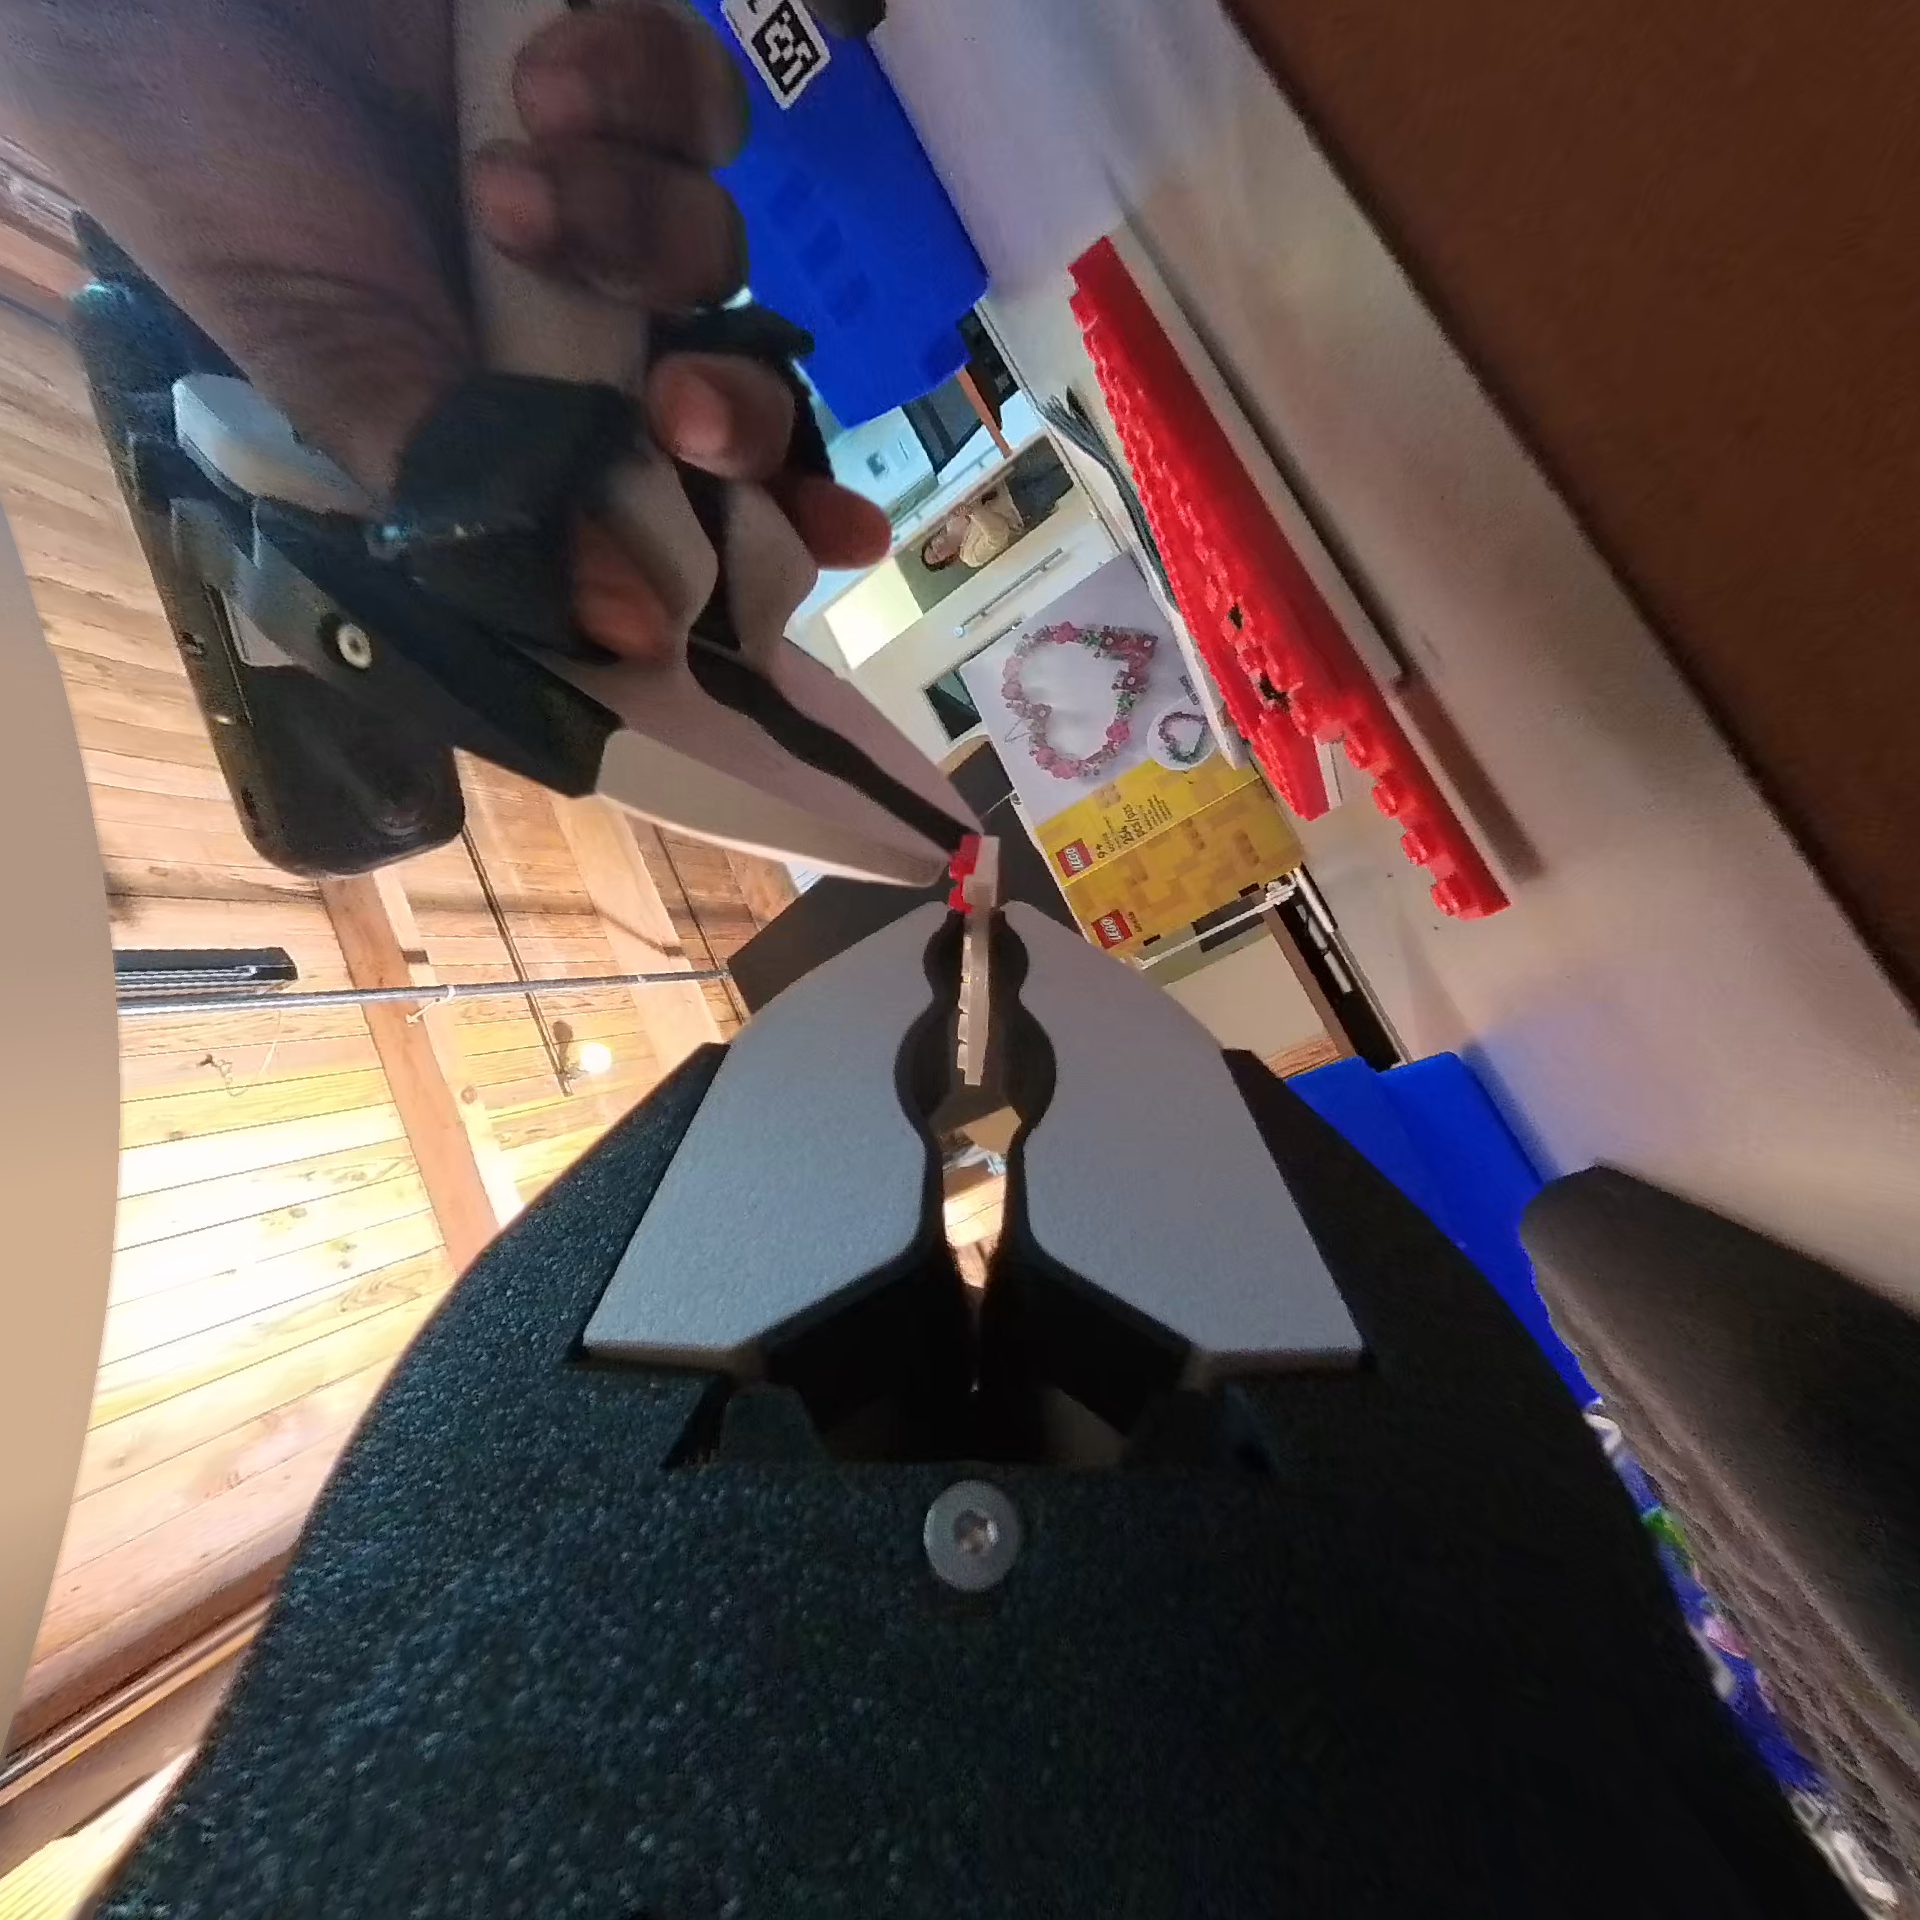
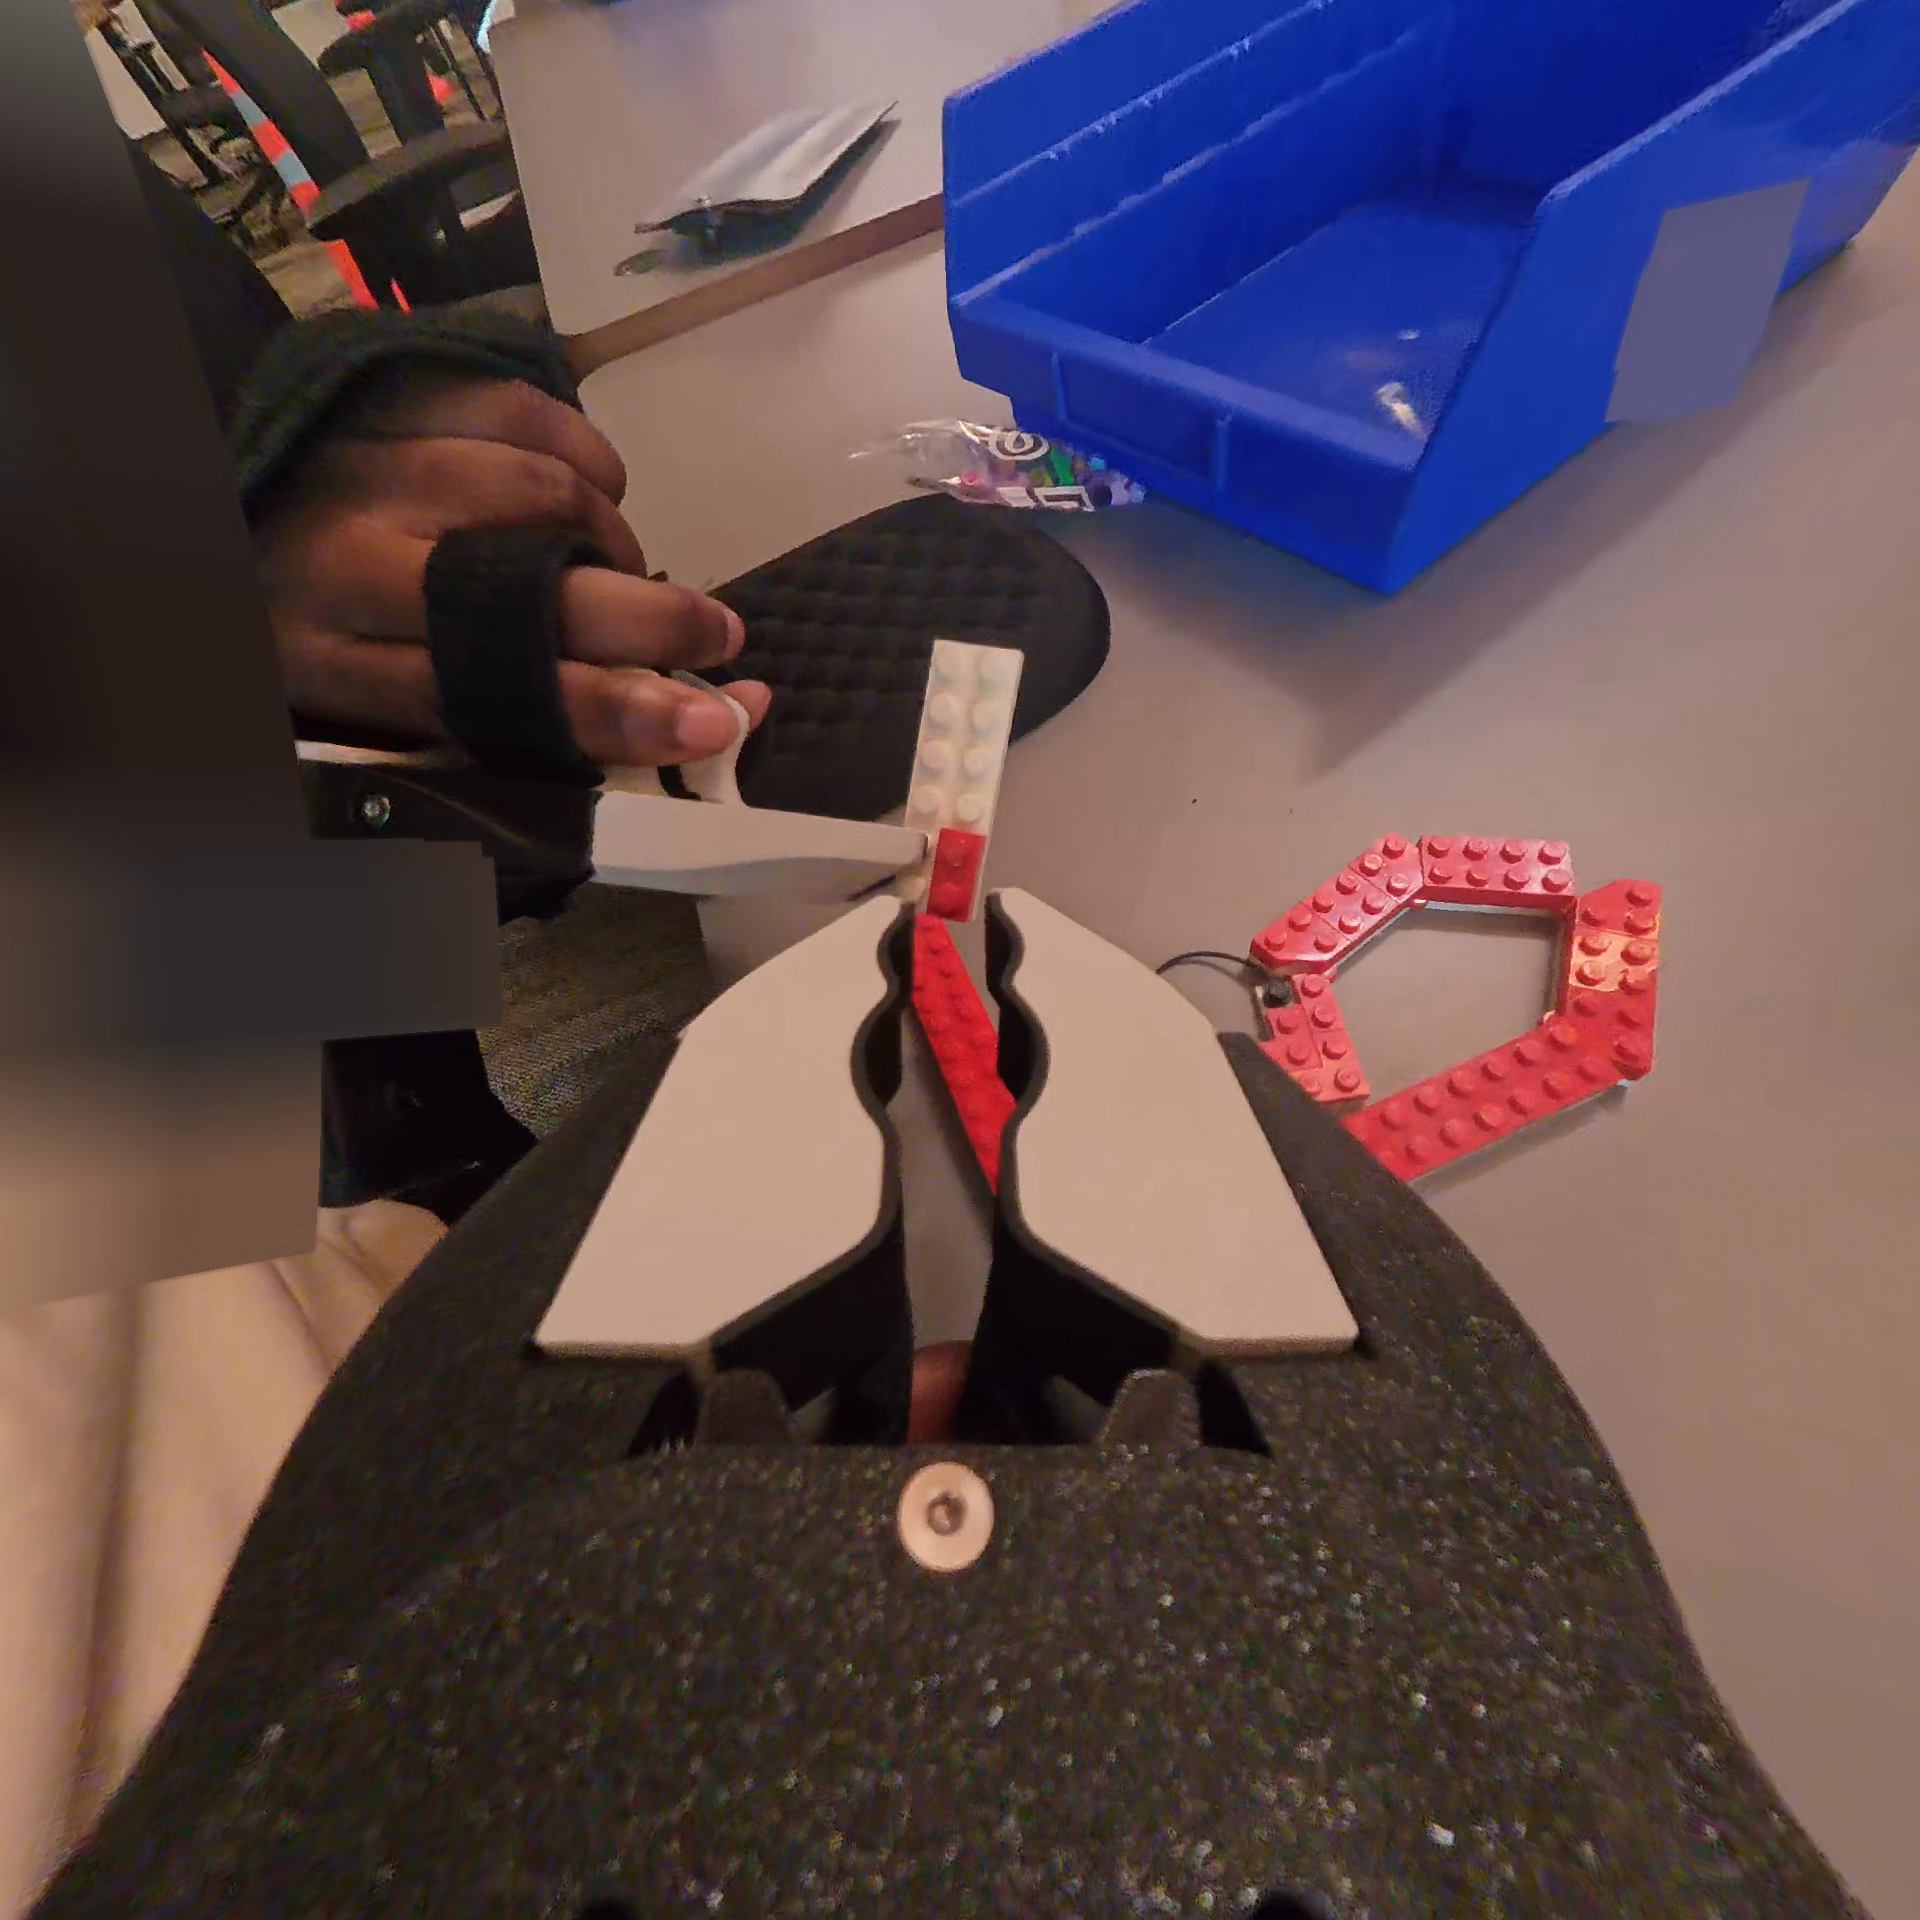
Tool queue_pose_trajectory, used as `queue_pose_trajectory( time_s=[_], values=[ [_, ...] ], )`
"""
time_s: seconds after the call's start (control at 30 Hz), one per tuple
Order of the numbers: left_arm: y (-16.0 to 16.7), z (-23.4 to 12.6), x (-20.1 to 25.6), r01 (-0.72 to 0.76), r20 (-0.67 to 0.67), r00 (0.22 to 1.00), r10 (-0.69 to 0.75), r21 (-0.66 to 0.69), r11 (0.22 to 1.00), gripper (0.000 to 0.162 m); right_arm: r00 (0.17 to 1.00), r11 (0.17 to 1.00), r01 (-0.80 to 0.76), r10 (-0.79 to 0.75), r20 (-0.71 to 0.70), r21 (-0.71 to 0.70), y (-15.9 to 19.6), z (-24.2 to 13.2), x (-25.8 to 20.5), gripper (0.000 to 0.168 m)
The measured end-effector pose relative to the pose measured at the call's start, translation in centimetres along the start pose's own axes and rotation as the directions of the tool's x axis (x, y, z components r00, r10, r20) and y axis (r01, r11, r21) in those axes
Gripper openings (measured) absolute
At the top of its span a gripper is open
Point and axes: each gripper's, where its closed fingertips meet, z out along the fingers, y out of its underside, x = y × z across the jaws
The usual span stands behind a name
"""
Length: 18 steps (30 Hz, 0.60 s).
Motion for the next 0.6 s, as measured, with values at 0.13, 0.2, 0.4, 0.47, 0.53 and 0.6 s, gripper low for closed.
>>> queue_pose_trajectory(
  time_s=[0.13,0.2,0.4,0.47,0.53,0.6],
  values=[
    [-0.35,-0.25,-0.21,-0.024,0.018,1.0,0.024,0.017,1.0,0.004,1.0,1.0,-0.02,0.02,0.017,-0.003,-0.14,0.01,-0.07,0.01],
    [-0.15,-0.13,-0.52,-0.023,0.025,0.999,0.023,0.004,1.0,0.004,1.0,1.0,-0.022,0.022,0.022,-0.022,0.05,0.06,-0.19,0.012],
    [0.07,0.0,-0.83,-0.036,0.031,0.999,0.036,0.018,0.999,0.003,0.999,0.999,-0.032,0.034,0.035,-0.042,0.3,0.22,-0.29,0.009],
    [0.11,-0.01,-0.35,-0.049,0.02,0.999,0.048,0.018,0.999,0.003,0.999,0.999,-0.034,0.034,0.025,-0.022,-0.07,-0.15,-0.11,0.011],
    [-0.29,-0.07,-0.16,-0.049,0.014,0.999,0.049,0.025,0.998,0.003,1.0,1.0,-0.02,0.02,0.01,-0.024,-0.16,-0.24,-0.08,0.01],
    [-0.35,-0.01,-0.32,-0.041,0.017,0.999,0.041,0.019,0.999,0.003,1.0,0.999,-0.002,0.002,-0.008,-0.047,0.14,-0.05,-0.04,0.011]
  ],
)
